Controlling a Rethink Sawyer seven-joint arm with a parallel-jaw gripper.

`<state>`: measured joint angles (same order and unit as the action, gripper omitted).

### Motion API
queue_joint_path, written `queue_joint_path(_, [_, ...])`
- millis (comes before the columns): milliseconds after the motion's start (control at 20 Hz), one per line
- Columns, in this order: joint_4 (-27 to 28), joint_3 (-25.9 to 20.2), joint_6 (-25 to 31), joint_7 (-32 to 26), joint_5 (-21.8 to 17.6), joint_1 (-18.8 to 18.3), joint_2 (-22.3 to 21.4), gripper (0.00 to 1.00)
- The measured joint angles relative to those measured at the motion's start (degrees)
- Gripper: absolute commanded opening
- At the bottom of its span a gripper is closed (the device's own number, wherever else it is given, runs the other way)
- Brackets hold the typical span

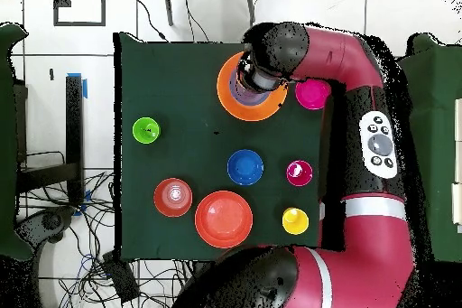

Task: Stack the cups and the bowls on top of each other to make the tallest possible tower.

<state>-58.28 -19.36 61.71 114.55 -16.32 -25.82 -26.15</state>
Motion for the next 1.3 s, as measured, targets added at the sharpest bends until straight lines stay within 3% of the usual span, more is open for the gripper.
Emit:
queue_joint_path(900, [0.2, 0.0, 3.7, 0.0, 2.7, 0.8, -4.7, 1.00])
queue_joint_path(1300, [0.2, 0.4, 3.7, 0.0, 3.0, 4.0, -5.1, 1.00])
